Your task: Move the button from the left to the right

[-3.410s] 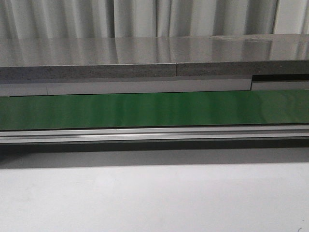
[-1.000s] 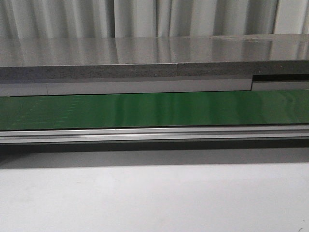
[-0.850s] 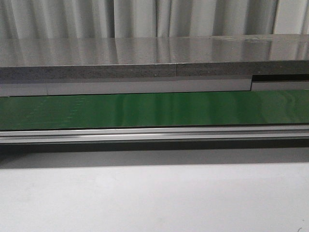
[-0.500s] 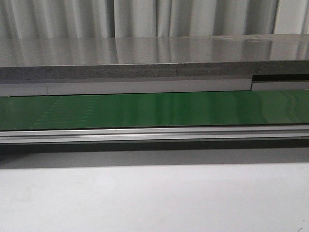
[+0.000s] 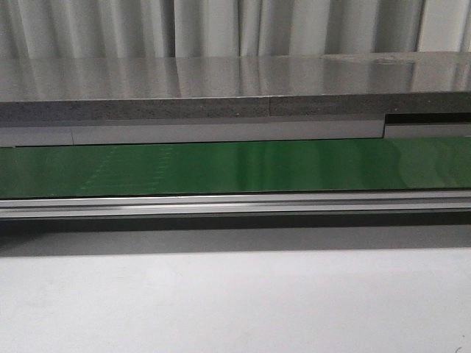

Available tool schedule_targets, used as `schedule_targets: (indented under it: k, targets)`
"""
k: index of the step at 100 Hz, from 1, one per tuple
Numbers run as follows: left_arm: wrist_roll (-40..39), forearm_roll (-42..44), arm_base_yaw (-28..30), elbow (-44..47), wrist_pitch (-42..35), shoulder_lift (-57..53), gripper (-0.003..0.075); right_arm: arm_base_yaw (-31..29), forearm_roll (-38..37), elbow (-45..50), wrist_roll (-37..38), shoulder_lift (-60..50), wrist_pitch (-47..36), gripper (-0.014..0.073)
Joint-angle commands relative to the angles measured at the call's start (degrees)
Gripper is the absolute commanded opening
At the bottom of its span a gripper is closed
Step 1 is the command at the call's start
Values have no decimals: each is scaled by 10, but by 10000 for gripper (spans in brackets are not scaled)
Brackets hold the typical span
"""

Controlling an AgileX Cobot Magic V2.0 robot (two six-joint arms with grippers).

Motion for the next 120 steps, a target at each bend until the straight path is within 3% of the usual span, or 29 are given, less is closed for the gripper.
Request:
schedule_targets:
  k: [1,71,120]
  targets:
    - [0,-5,-5,-17,-50,4,-20,1,3,-8,-1,-10,-48,-67]
    - [0,8,-5,-17,-65,-2,-20,1,3,-8,-1,-10,-48,-67]
    - [-33,50,-5,95,-68,-158,-20,1,3,-8,-1,-10,-48,-67]
